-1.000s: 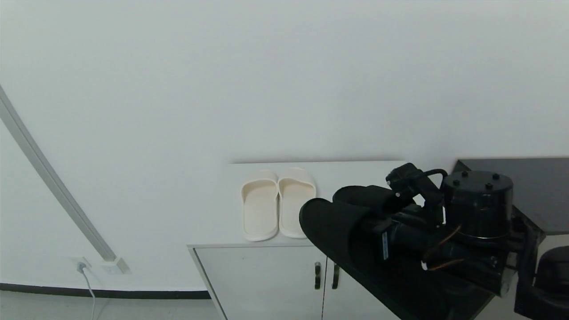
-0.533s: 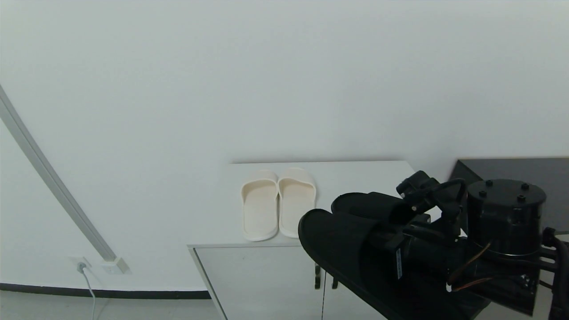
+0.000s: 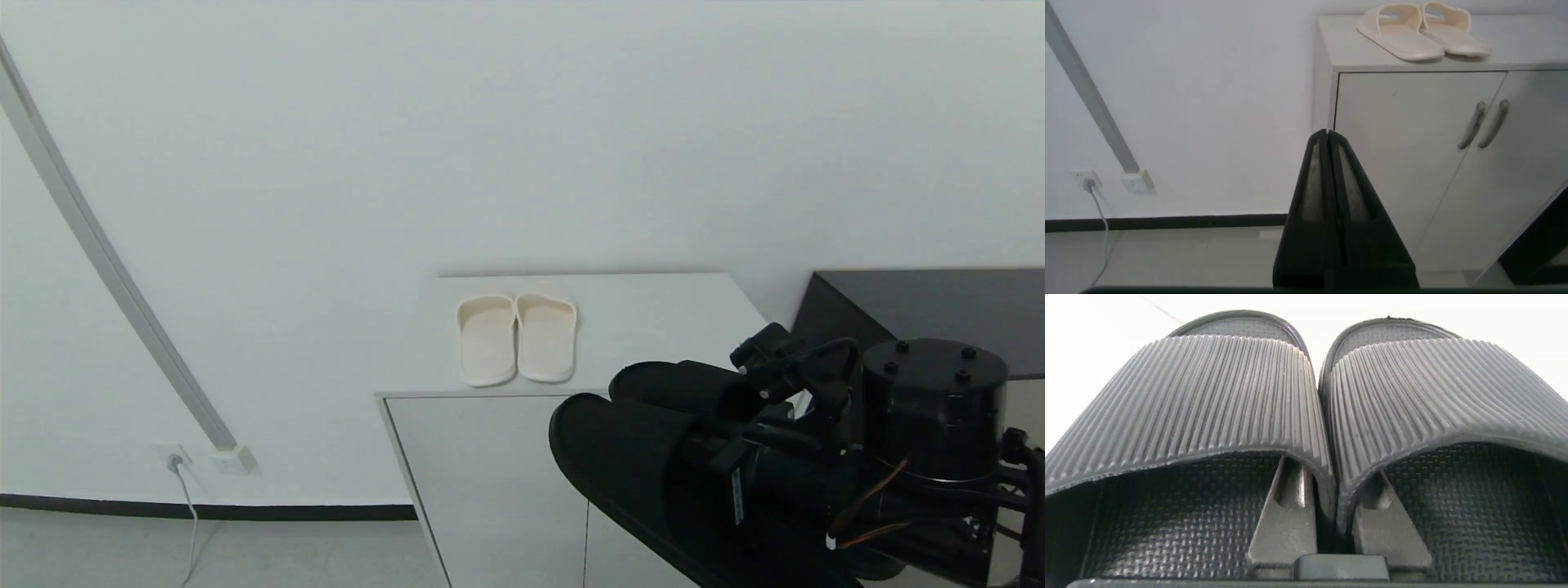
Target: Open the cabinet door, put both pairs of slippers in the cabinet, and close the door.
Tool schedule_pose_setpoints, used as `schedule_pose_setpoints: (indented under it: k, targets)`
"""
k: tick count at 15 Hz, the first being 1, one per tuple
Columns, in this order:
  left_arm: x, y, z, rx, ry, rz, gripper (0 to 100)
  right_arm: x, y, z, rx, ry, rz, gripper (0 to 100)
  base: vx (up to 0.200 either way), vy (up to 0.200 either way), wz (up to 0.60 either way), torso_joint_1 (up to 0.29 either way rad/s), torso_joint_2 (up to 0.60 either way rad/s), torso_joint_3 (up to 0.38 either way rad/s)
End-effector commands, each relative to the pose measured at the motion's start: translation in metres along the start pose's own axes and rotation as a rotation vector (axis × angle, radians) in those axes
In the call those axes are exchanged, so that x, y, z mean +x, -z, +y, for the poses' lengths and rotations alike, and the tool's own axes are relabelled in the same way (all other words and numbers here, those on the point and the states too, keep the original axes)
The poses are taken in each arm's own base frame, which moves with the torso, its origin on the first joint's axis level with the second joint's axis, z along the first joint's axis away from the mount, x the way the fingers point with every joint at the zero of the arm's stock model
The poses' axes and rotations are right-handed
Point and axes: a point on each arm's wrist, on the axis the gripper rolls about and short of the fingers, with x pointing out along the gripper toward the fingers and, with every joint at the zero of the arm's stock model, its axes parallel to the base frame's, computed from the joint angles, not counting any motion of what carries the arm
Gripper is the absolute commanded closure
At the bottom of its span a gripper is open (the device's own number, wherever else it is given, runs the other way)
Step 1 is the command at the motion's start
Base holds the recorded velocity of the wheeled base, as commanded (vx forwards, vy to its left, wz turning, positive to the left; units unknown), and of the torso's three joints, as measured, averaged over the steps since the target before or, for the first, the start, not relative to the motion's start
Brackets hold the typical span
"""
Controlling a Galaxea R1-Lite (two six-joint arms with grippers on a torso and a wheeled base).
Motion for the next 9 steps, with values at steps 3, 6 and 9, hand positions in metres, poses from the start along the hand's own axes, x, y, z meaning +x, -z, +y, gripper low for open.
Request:
schedule_pose_setpoints:
  k: [3, 6, 9]
  targets:
    - [0.0, 0.0, 0.0, 0.0, 0.001, 0.0, 100, 0.0011, 0.0051, 0.0, -0.004, 0.001, 0.02, 100, 0.0, 0.0, 0.0, 0.0, 0.0, 0.0]
    - [0.0, 0.0, 0.0, 0.0, 0.001, 0.0, 100, 0.0016, 0.0066, 0.0, -0.014, -0.001, 0.026, 100, 0.0, 0.0, 0.0, 0.0, 0.0, 0.0]
    - [0.0, 0.0, 0.0, 0.0, -0.002, 0.0, 100, 0.0007, 0.0084, -0.0001, -0.013, 0.0, 0.033, 100, 0.0, 0.0, 0.0, 0.0, 0.0, 0.0]
